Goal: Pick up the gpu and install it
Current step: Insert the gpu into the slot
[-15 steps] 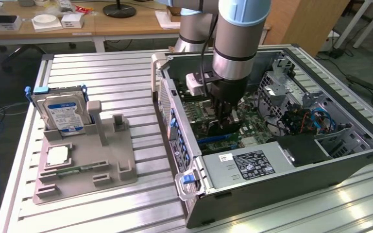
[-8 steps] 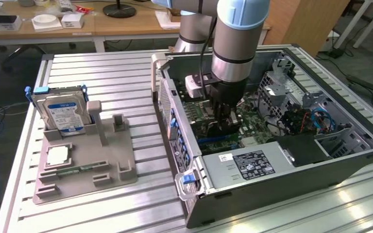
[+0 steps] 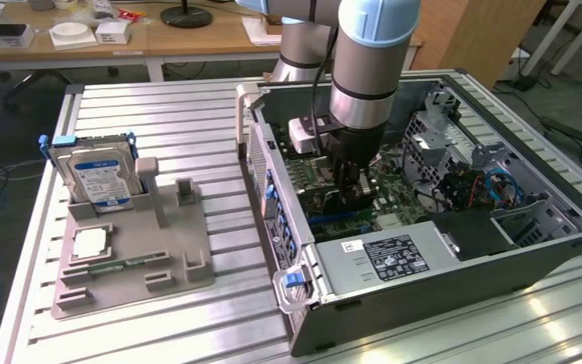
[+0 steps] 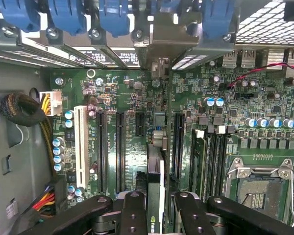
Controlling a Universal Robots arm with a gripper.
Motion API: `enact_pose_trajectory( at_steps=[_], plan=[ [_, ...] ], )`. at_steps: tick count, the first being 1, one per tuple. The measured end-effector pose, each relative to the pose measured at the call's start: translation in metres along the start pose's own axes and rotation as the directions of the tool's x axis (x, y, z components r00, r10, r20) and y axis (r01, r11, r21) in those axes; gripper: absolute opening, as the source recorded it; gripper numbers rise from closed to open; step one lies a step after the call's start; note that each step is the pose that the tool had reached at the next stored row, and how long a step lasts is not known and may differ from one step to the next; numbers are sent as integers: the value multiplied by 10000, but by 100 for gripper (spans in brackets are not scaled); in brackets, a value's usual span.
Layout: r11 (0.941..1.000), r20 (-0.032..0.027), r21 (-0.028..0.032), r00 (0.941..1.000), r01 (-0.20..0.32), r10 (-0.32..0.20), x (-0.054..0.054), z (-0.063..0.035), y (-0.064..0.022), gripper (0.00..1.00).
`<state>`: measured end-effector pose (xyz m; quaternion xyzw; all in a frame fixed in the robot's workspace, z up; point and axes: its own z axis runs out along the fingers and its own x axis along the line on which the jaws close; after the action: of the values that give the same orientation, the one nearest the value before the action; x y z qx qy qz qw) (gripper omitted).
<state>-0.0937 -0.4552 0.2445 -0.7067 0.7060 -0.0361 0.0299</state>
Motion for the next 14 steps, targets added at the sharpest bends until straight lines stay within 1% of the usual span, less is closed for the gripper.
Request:
enact_pose_trajectory(
  at_steps=[14],
  plan=[
    [10000,0,1,10000,-3,3,0,16,1,26]
  ],
)
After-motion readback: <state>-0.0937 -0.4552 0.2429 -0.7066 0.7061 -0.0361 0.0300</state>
